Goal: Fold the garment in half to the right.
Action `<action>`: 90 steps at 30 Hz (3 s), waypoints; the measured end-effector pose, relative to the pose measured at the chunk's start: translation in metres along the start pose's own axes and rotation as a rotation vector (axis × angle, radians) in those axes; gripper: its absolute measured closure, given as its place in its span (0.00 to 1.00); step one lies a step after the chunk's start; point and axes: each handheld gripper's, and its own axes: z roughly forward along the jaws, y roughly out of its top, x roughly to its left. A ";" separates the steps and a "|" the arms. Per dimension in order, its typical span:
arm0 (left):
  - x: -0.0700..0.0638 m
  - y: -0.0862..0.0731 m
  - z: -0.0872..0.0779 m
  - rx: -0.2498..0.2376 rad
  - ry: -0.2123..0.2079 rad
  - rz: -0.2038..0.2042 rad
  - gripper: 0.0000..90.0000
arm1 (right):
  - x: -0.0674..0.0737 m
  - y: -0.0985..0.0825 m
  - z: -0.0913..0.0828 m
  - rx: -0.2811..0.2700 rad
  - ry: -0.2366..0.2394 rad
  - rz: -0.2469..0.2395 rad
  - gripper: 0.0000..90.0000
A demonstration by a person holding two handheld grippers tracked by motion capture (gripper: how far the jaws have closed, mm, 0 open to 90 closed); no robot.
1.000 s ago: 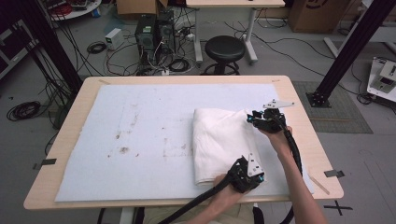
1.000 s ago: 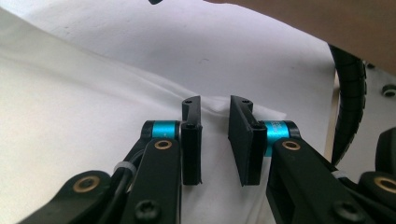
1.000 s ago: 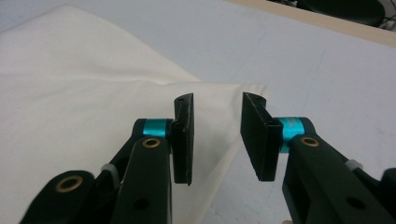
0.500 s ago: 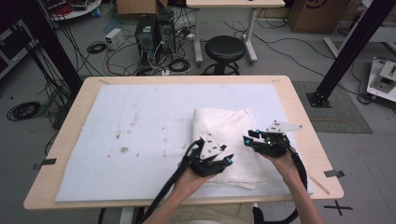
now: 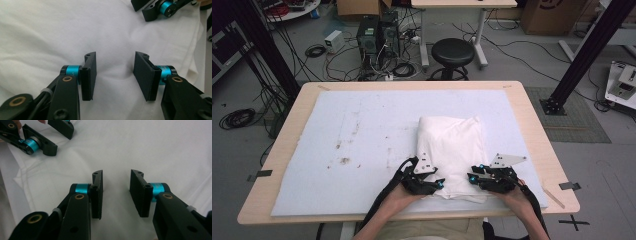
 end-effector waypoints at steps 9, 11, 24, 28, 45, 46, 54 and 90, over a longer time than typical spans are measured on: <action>0.008 -0.002 -0.014 0.008 -0.049 0.010 0.58 | 0.000 0.000 -0.011 0.017 0.000 -0.011 0.75; 0.018 0.013 -0.031 -0.072 -0.008 0.015 0.58 | -0.006 0.008 -0.017 -0.022 -0.019 0.008 0.63; 0.078 0.068 -0.013 -0.154 0.193 -0.055 0.56 | -0.060 0.062 -0.007 -0.172 -0.166 0.123 0.54; 0.104 0.079 0.009 -0.138 0.208 -0.103 0.57 | -0.079 0.076 0.010 -0.166 -0.184 0.143 0.56; 0.149 0.065 0.057 -0.013 0.274 -0.206 0.62 | -0.097 0.075 0.072 0.034 -0.235 0.069 0.67; 0.150 0.063 0.057 -0.016 0.272 -0.210 0.62 | -0.097 0.073 0.073 0.036 -0.239 0.062 0.67; 0.149 0.063 0.050 -0.049 0.275 -0.204 0.61 | -0.096 0.071 0.063 -0.047 -0.248 0.126 0.66; 0.110 0.036 0.026 0.009 0.074 -0.088 0.57 | -0.052 0.048 0.043 0.026 -0.168 0.031 0.66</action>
